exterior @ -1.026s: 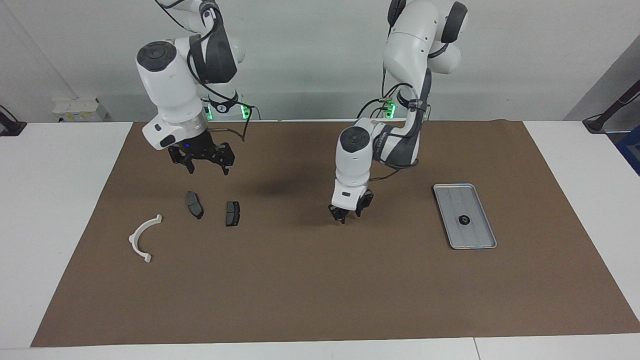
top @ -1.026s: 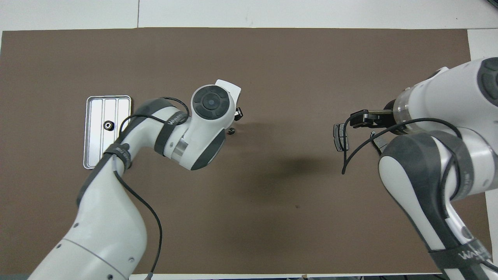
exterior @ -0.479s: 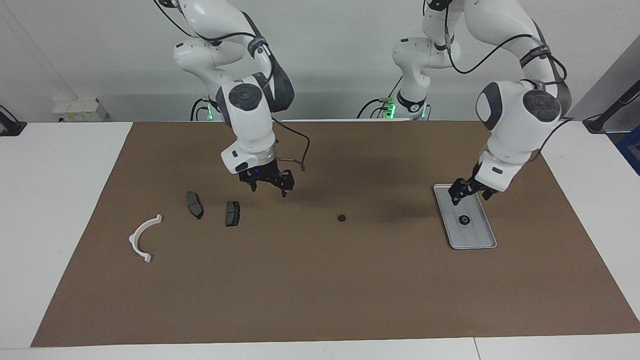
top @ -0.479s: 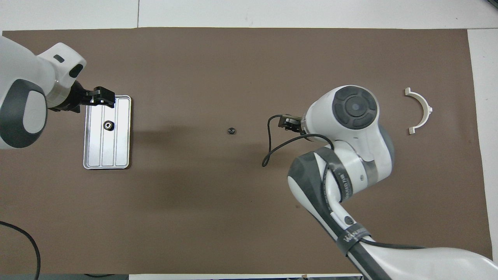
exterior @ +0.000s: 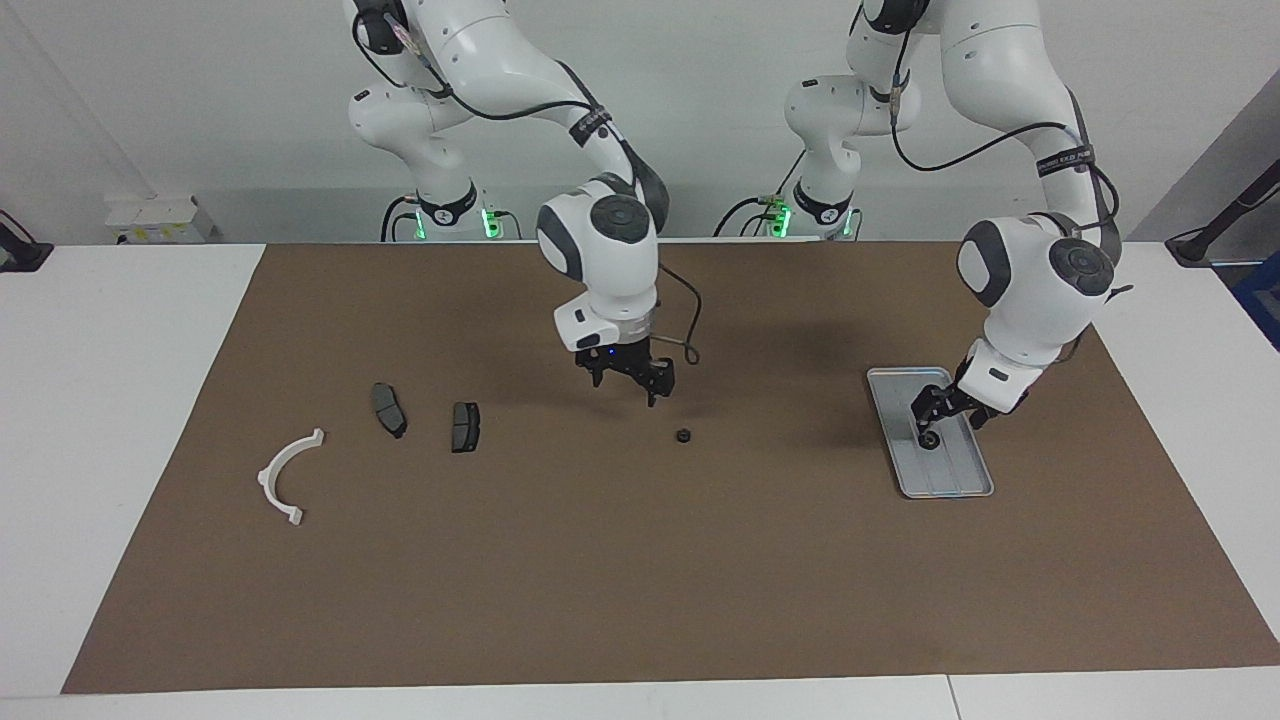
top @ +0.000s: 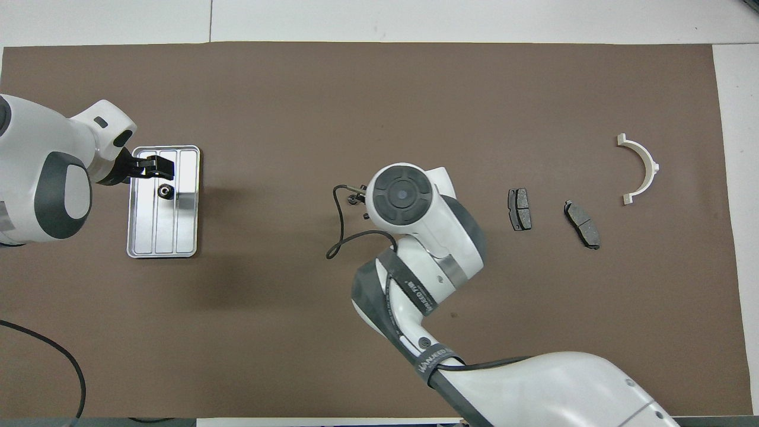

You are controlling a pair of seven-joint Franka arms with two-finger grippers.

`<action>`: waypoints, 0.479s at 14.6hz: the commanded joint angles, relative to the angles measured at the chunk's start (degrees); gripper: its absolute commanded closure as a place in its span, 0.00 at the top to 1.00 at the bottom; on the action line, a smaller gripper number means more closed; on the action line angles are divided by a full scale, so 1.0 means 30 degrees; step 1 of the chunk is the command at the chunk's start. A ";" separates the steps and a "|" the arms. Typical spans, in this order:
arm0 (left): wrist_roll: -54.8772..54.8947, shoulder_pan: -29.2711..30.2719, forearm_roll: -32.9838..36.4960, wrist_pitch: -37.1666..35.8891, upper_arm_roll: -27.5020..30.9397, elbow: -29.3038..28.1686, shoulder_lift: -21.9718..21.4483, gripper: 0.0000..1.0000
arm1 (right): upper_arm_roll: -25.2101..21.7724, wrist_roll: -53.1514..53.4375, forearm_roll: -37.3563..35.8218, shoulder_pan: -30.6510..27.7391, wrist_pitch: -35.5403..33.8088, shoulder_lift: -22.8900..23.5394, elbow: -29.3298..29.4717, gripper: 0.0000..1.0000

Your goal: Place bearing gear from tray to pile

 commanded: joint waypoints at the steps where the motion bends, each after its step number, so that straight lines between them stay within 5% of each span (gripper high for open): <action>1: 0.0812 0.0354 -0.0221 0.1161 -0.0157 -0.0356 0.0414 0.92 | -0.0057 0.1230 -0.0680 0.0338 -0.2201 0.3750 0.5171 1.00; 7: 0.1137 0.0677 -0.0221 0.2950 -0.0157 -0.2113 0.0416 0.89 | -0.0028 0.1668 -0.0681 0.0924 -0.2295 0.6126 0.7520 1.00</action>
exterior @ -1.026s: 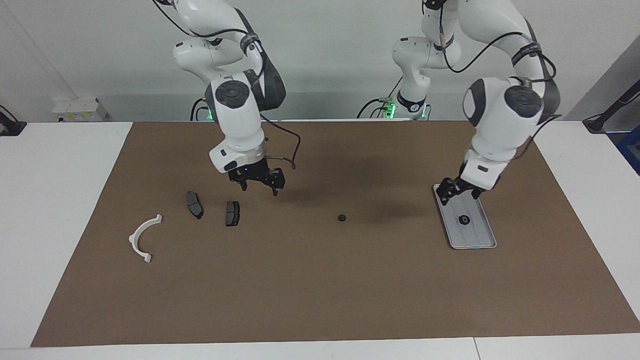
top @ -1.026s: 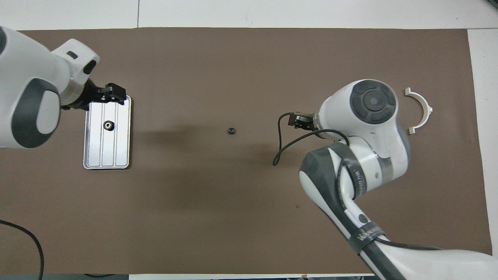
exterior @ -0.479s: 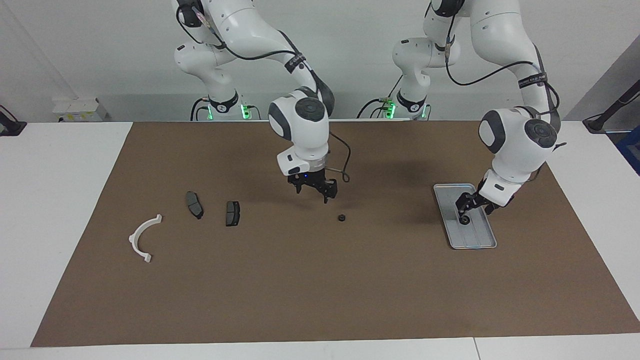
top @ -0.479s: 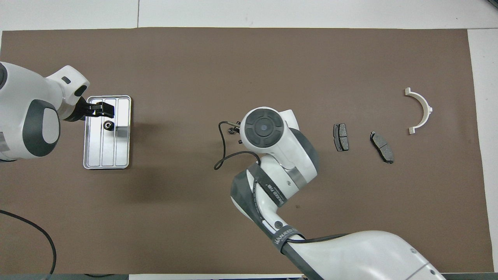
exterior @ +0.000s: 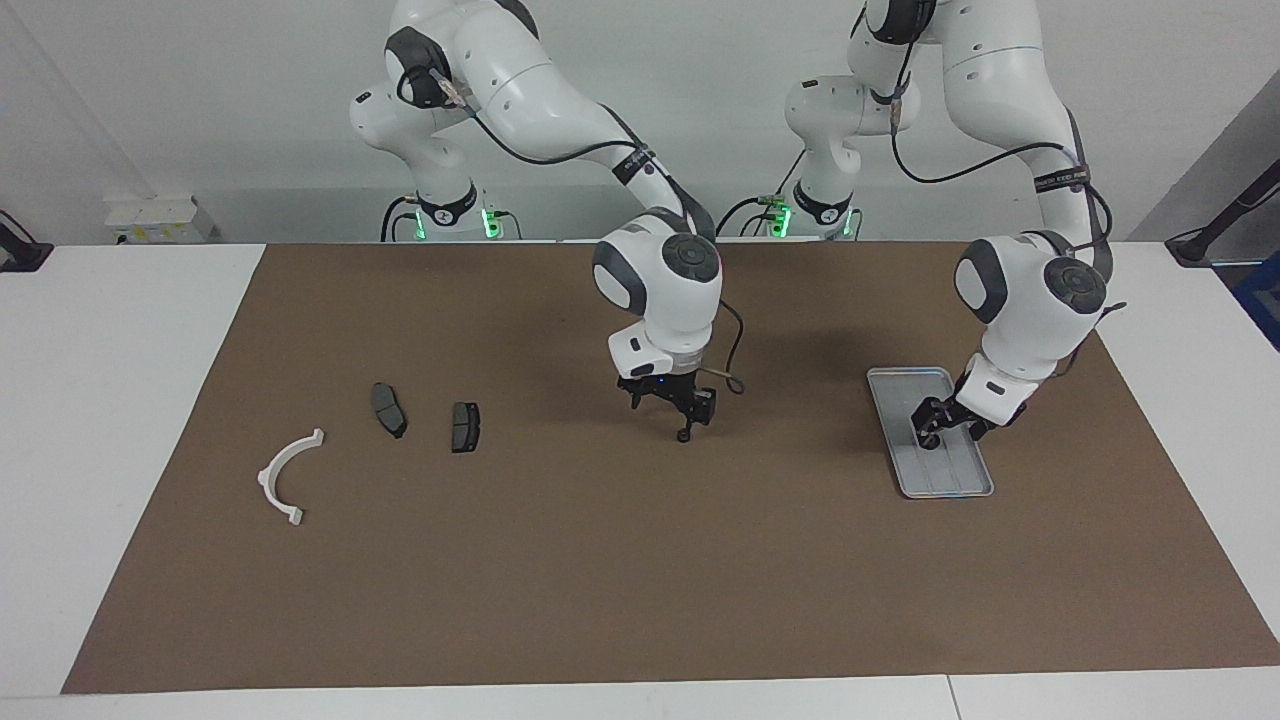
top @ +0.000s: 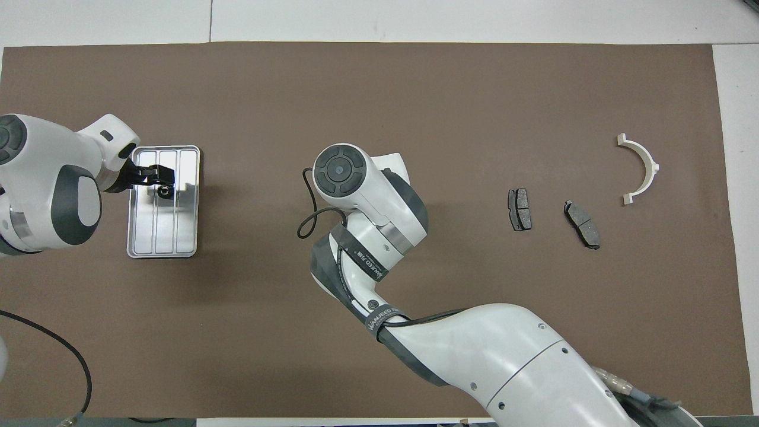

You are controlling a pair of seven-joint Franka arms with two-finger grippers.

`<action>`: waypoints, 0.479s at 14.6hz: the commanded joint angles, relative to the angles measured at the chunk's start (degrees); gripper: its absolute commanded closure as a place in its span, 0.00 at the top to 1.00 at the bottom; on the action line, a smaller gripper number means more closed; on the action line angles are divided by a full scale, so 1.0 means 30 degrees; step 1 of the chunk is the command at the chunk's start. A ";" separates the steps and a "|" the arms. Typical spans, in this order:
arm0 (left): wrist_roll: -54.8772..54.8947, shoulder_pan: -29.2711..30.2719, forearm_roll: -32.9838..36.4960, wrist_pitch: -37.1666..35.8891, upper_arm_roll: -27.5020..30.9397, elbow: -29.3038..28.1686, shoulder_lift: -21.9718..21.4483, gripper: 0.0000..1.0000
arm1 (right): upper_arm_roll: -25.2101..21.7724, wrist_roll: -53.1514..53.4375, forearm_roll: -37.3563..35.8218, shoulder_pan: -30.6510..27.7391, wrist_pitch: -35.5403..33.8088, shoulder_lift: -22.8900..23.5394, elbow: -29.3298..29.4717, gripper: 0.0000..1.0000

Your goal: Place bearing gear from tray to pile

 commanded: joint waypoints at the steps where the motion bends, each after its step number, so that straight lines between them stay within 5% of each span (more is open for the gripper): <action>1: 0.0325 0.0102 -0.0221 0.0722 -0.0148 -0.1009 -0.0343 0.88 | 0.0083 0.0748 -0.0278 0.0276 -0.0540 0.1397 0.1684 1.00; 5: 0.0119 -0.0161 -0.0221 0.0634 -0.0148 -0.1303 -0.0431 0.88 | 0.0112 0.0720 -0.0190 0.0160 -0.0219 0.1399 0.1567 0.98; 7: 0.0119 -0.0162 -0.0221 0.0751 -0.0148 -0.1741 -0.0548 0.83 | 0.0112 0.0719 -0.0131 0.0159 -0.0509 0.1370 0.1567 0.82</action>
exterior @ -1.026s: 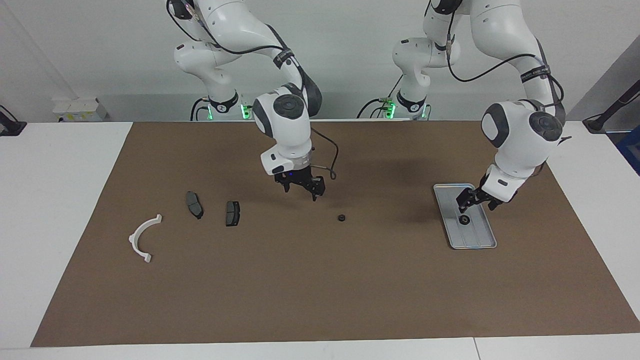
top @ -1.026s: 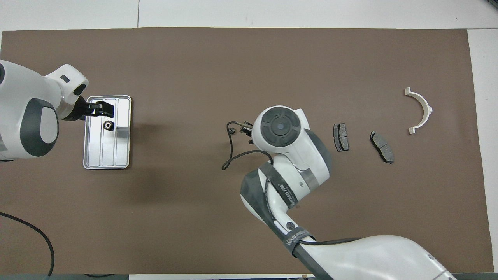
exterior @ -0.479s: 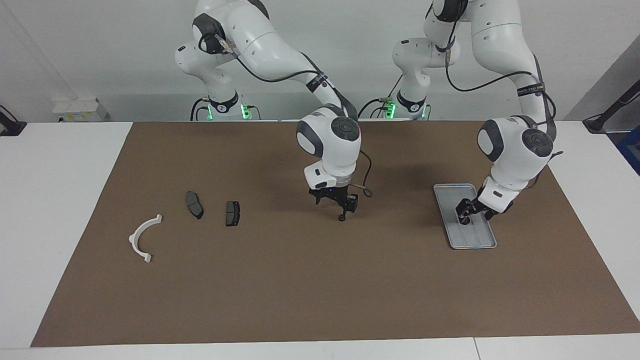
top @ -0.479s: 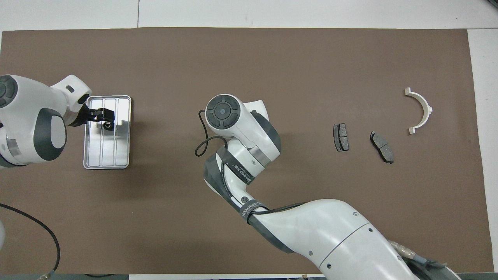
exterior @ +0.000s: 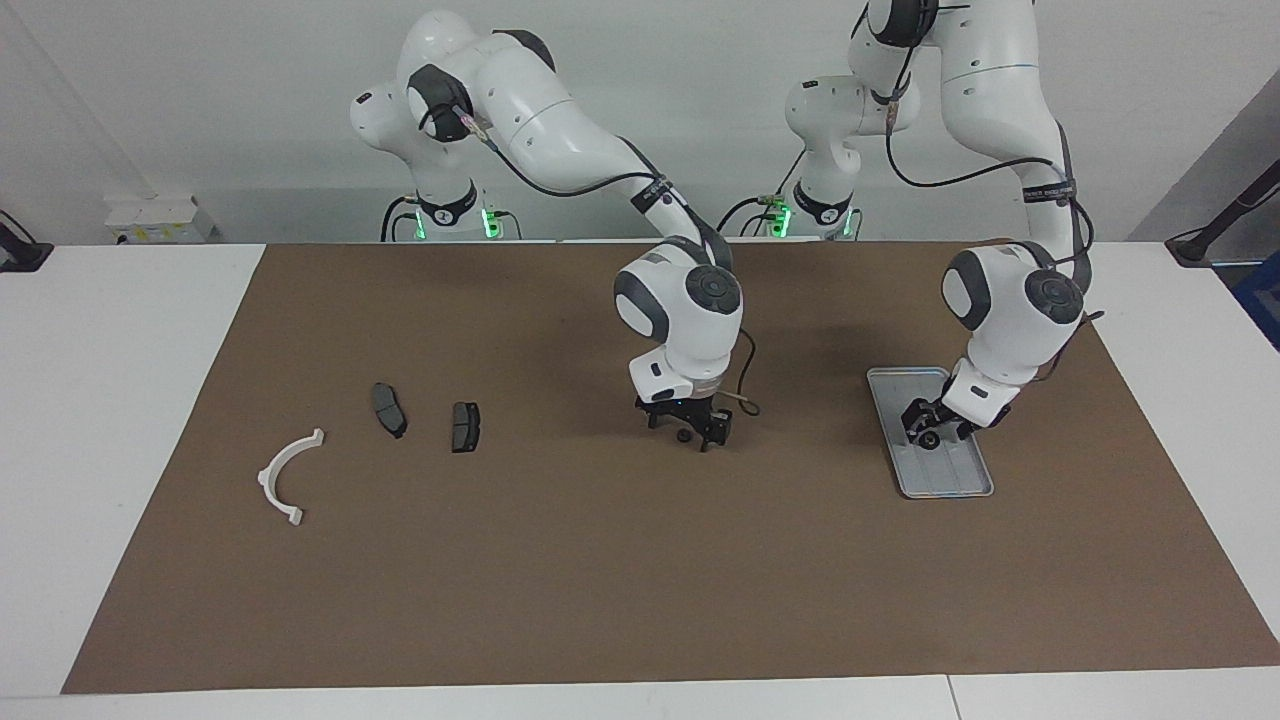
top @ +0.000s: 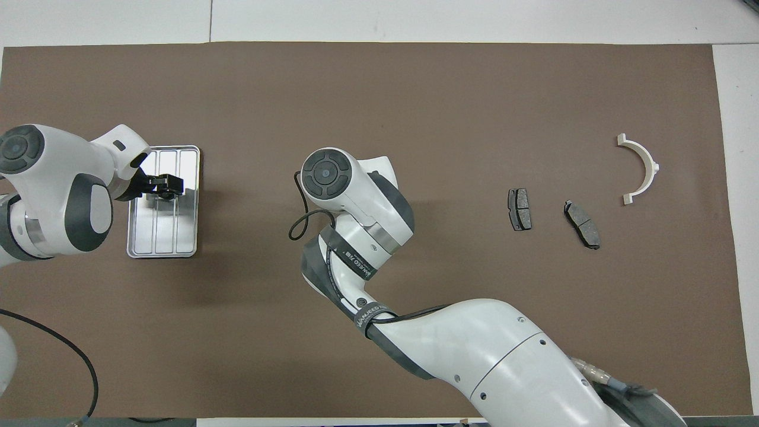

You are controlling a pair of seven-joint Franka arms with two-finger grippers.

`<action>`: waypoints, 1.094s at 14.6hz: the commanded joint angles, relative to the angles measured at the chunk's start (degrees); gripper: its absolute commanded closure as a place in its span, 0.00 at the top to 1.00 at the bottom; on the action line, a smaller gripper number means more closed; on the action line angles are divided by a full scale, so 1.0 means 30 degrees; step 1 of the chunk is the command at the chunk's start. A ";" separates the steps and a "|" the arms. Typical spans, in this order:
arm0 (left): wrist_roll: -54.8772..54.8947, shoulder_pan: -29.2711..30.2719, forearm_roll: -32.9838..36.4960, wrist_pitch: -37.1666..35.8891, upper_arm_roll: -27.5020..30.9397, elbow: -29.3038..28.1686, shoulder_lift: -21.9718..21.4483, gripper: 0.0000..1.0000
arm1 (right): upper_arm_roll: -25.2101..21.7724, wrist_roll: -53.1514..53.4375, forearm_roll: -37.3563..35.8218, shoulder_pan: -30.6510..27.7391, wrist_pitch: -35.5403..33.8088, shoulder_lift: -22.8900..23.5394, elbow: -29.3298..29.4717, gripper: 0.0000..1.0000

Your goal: Place bearing gear from tray to pile

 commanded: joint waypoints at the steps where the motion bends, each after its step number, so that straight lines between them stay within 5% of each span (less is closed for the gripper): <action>1: 0.0092 -0.0104 -0.0221 0.0616 0.0076 -0.1103 -0.0573 0.76 | 0.0117 0.0458 -0.0161 -0.0127 -0.0545 0.0337 0.0538 0.74; 3: -0.0141 -0.0191 -0.0221 0.0762 0.0076 -0.1163 -0.0574 0.52 | 0.0117 0.0516 -0.0161 -0.0098 -0.0546 0.0308 0.0538 0.58; 4: -0.0288 -0.0192 -0.0221 0.0880 0.0076 -0.1192 -0.0574 0.15 | 0.0117 0.0546 -0.0103 -0.0069 -0.0343 0.0308 0.0538 0.51; 5: -0.0261 -0.0192 -0.0221 0.0852 0.0047 -0.1105 -0.0545 0.00 | 0.0117 0.0662 -0.0103 -0.0040 -0.0109 0.0308 0.0538 0.42; 8: -0.0231 -0.0192 -0.0221 -0.1274 0.0047 0.0789 -0.0427 0.00 | 0.0117 0.0751 -0.0161 -0.0156 -0.0020 0.0308 0.0509 0.02; 12: -0.0288 -0.0104 -0.0337 -0.7313 0.0018 0.6034 -0.0777 0.00 | -0.0029 0.0343 -0.0367 -0.0739 -0.0629 -0.0070 0.0596 0.00; 16: -0.0377 0.0013 -0.1159 -0.8377 0.0076 0.6836 -0.1159 0.00 | 0.0117 -0.6141 0.0333 -0.3574 -0.5078 -0.2906 0.0597 0.00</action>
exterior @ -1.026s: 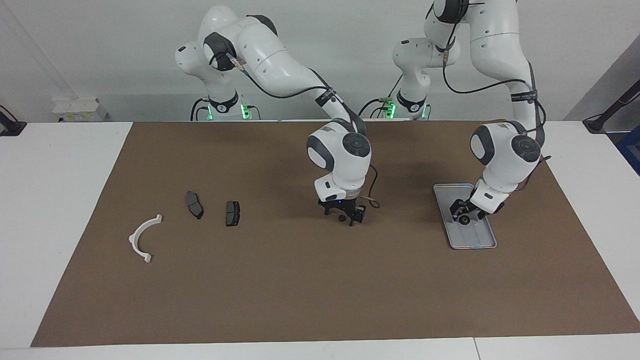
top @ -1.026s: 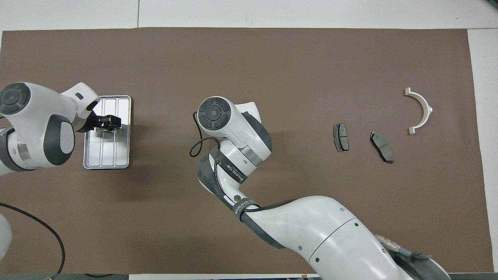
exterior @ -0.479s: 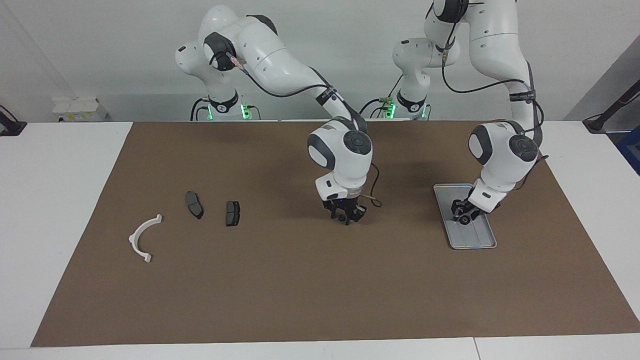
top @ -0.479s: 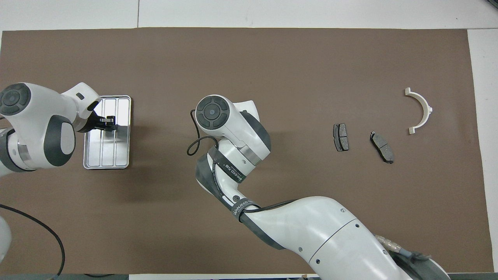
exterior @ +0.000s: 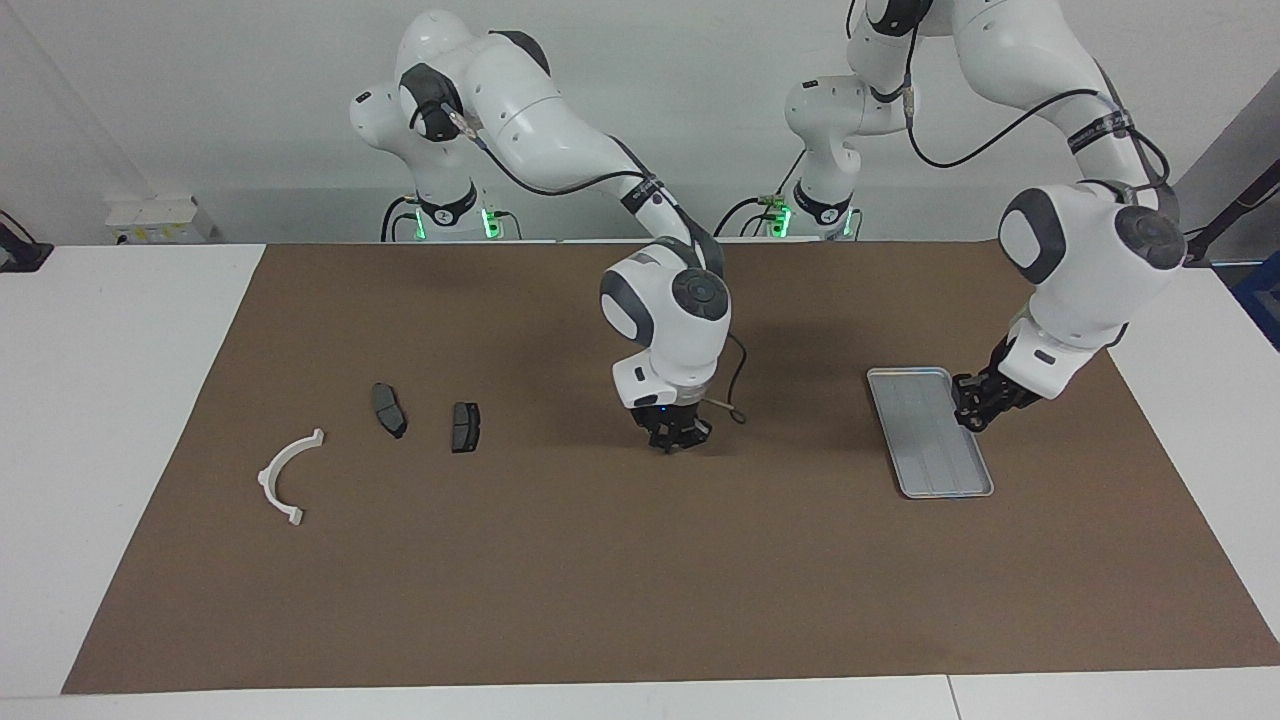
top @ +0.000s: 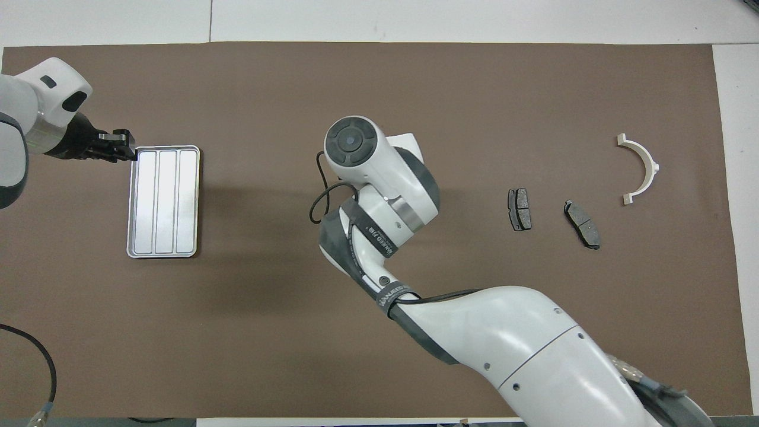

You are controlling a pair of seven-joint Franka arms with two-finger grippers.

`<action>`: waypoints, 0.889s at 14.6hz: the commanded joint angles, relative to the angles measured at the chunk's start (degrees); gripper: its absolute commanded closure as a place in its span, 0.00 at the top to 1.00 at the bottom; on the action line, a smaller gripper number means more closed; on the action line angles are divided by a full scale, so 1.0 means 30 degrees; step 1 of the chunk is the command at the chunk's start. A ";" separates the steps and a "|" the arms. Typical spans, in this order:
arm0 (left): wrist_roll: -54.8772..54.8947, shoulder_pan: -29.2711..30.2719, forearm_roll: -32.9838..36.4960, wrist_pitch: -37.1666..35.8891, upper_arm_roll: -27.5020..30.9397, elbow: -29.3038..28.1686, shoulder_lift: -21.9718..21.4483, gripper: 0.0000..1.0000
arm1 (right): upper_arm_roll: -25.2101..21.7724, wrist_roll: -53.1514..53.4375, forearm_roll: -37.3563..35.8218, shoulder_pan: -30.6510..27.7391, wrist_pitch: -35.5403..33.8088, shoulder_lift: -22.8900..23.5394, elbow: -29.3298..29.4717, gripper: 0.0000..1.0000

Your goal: Place bearing gear from tray to pile

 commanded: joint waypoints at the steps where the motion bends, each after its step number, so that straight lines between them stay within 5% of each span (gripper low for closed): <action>1: -0.0133 0.0022 -0.0411 -0.0380 0.0082 0.0021 0.0101 0.00 | 0.0328 -0.5801 0.1143 -0.2676 -0.2617 -0.2738 -0.0313 0.00; 3: -0.2574 -0.1025 -0.0266 -0.0206 -0.0093 -0.0357 -0.0044 0.00 | 0.0299 -1.1104 0.1298 -0.4756 -0.4317 -0.3768 -0.0312 0.00; 7: -1.2590 -0.8249 0.1083 0.1199 -0.0036 -0.2232 -0.0106 0.00 | 0.0270 -1.8908 0.1180 -0.8040 -0.4269 -0.4182 -0.0603 0.00; 10: -1.7669 -1.1454 0.1580 0.3100 -0.0065 -0.1913 0.1416 0.00 | 0.0299 -2.2109 0.1238 -0.9945 -0.1699 -0.4415 -0.2501 0.00; 13: -1.8998 -1.2339 0.1465 0.5417 -0.0153 -0.2206 0.2794 0.00 | 0.0299 -2.2380 0.1239 -1.0652 0.2051 -0.4360 -0.5169 0.00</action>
